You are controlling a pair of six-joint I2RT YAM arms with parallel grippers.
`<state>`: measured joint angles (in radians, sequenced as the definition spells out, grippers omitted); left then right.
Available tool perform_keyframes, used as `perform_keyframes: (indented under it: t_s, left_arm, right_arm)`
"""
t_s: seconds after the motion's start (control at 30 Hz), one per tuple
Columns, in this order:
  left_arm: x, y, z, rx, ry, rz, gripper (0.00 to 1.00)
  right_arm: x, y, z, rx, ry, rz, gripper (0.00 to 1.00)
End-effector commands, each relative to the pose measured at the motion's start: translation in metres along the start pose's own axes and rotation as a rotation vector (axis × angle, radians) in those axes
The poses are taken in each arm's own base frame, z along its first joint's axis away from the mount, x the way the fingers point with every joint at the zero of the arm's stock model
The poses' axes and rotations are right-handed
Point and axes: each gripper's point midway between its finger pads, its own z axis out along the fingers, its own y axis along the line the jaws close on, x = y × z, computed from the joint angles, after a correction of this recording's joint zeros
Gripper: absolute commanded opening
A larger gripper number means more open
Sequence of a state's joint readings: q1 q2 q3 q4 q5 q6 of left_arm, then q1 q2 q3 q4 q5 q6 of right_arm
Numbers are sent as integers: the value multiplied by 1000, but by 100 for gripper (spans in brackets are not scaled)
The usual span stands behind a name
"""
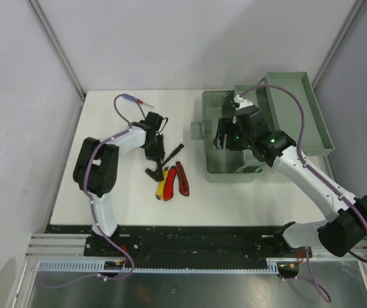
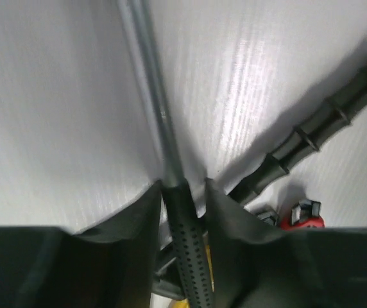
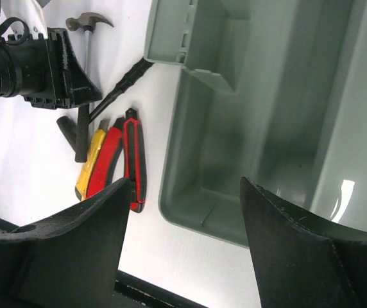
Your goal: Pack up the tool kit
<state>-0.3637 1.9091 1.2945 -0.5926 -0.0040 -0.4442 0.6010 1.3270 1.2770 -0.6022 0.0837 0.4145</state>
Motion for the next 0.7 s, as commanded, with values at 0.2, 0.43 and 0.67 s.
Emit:
perform_keyframes:
  t_s: [0.2, 0.43, 0.67]
  left_arm:
    - [-23, -2, 0, -35, -60, 22, 1]
    - [-75, -21, -72, 38, -270, 85, 0]
    - [-109, -47, -154, 163, -442, 66, 0]
  right_arm:
    - [-6, -21, -24, 64, -43, 41, 73]
    - [-9, -32, -42, 114, -81, 91, 73]
    - [-22, -47, -68, 145, -162, 108, 73]
